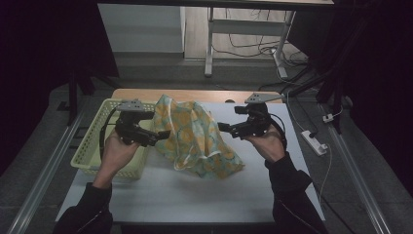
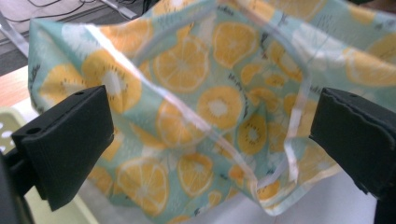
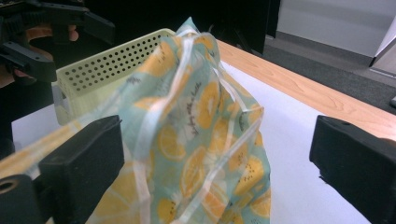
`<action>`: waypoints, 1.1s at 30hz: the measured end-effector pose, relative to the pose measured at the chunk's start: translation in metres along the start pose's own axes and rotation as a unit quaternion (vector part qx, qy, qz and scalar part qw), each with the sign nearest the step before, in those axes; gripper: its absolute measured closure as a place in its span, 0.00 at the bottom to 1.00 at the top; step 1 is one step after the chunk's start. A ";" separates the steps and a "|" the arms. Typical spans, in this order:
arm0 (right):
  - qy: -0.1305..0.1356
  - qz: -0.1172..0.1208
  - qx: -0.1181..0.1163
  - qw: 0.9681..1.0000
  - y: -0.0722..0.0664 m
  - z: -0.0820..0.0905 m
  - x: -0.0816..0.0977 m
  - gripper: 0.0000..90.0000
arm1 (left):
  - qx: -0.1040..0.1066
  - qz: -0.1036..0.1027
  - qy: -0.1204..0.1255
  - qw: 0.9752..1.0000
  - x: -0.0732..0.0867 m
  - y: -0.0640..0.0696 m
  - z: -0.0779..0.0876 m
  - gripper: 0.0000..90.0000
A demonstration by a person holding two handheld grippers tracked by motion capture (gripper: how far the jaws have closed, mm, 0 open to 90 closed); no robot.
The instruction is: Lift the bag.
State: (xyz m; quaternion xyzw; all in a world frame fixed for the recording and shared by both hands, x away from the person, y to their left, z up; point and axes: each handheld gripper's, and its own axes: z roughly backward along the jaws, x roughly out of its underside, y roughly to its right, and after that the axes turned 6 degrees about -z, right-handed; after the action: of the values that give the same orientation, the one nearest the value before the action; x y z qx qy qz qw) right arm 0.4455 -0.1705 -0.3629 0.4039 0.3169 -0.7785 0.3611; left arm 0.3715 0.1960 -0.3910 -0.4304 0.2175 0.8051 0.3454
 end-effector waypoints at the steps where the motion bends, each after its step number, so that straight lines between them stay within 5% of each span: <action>1: 0.000 -0.001 0.002 1.000 0.001 0.000 0.002 0.03 | -0.005 -0.003 -0.002 1.000 0.003 0.001 0.000 0.00; 11: -0.005 0.018 0.025 0.999 0.006 -0.003 0.017 0.01 | -0.026 0.005 -0.009 1.000 0.027 -0.002 -0.006 0.00; 22: 0.012 0.022 0.046 0.999 0.005 0.003 0.027 0.00 | -0.026 0.021 -0.007 0.999 0.042 0.003 -0.009 0.00; 33: 0.000 0.038 0.055 0.998 0.003 0.003 0.039 0.00 | -0.023 0.034 -0.012 0.999 0.056 0.007 -0.005 0.00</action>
State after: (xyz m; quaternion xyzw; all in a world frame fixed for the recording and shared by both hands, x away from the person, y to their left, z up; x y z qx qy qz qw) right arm 0.4306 -0.1863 -0.3960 0.4346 0.2579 -0.7805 0.3679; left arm 0.3472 0.2080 -0.4406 -0.4204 0.2096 0.8265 0.3102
